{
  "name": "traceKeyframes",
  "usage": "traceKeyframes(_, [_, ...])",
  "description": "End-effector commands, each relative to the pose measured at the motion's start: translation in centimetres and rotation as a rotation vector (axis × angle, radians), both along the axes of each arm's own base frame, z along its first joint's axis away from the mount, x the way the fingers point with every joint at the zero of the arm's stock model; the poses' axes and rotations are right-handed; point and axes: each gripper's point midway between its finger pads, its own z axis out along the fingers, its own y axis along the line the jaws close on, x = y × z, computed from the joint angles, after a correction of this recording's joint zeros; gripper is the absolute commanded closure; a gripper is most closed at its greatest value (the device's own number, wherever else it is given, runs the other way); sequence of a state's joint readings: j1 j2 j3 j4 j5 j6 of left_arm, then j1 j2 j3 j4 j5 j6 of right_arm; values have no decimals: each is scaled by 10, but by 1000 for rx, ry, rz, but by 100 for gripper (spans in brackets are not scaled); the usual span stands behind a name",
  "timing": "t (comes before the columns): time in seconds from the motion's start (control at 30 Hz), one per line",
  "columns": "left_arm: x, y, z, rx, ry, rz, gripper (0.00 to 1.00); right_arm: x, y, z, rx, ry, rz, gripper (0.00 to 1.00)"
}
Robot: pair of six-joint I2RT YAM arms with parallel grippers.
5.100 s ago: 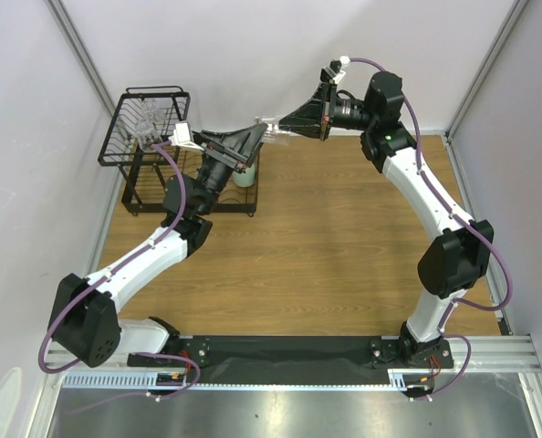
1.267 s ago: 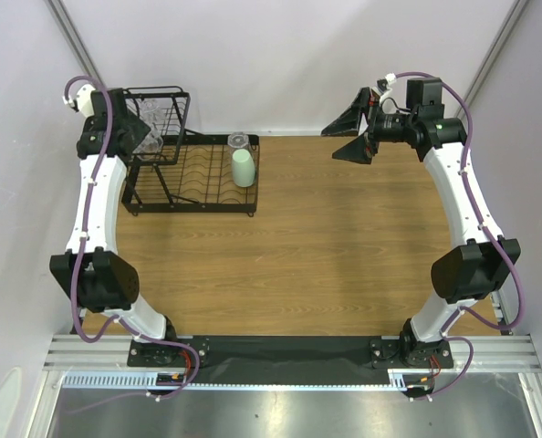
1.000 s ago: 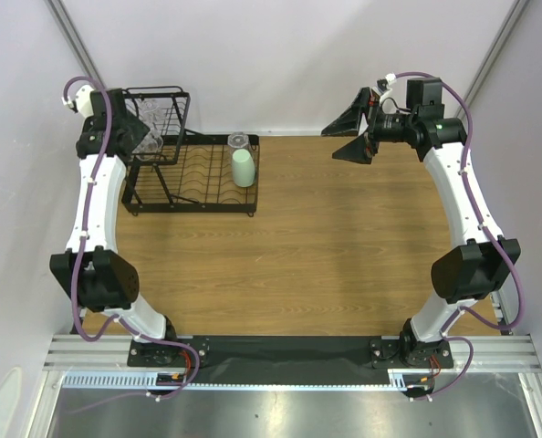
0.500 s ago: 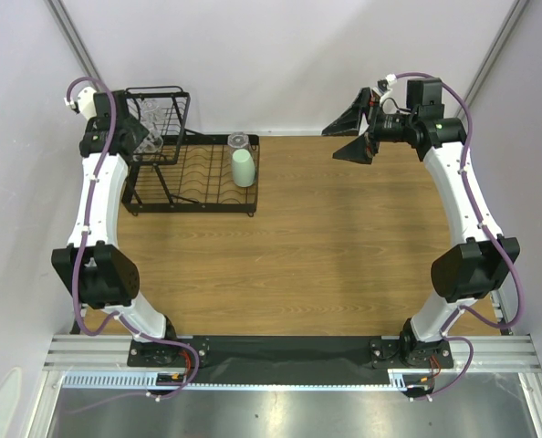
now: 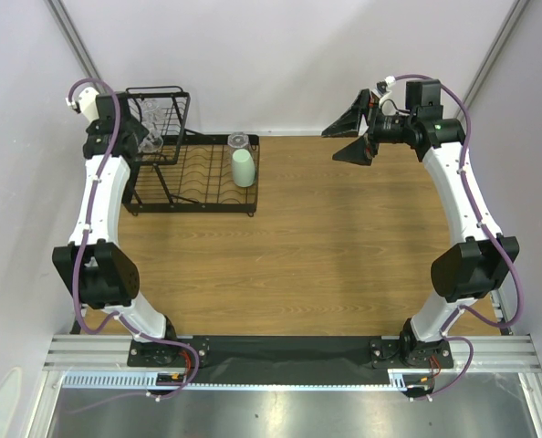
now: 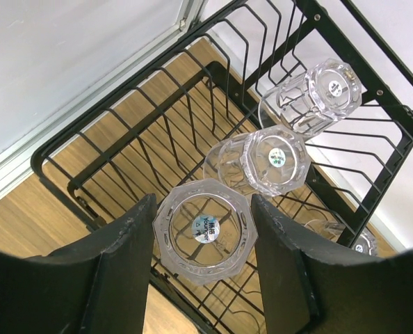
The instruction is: Load the cups into the dish rack
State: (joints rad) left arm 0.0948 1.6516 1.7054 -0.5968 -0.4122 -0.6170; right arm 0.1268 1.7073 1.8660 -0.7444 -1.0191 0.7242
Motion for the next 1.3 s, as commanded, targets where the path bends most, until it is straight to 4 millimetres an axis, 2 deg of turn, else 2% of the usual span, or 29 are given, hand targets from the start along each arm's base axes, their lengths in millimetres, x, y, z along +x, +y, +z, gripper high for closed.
traceKeyframes(0.0, [-10, 5, -22, 10, 78, -2, 100, -3, 1, 4, 12, -16, 21, 0])
traceKeyframes(0.2, [-11, -2, -27, 1, 88, -26, 100, -3, 1, 4, 13, -14, 18, 0])
traceKeyframes(0.4, [-9, -12, -21, 53, 91, -72, 100, -3, 0, 5, 13, -18, 17, 0])
traceKeyframes(0.67, [-9, -9, -9, 138, 127, -111, 100, -3, -3, 6, 15, -22, 12, 0])
traceKeyframes(1.0, [11, -20, -7, 217, 116, -244, 100, -2, -5, 5, 14, -14, 11, 0])
traceKeyframes(1.1, [20, -21, -6, 244, 115, -284, 100, -2, -5, 4, 12, -15, 12, 0])
traceKeyframes(1.23, [32, -19, 7, 296, 97, -310, 100, -3, -5, 4, 12, -12, 13, 0])
traceKeyframes(1.27, [35, -18, 4, 298, 104, -313, 100, -2, -5, 3, 11, -11, 14, 0])
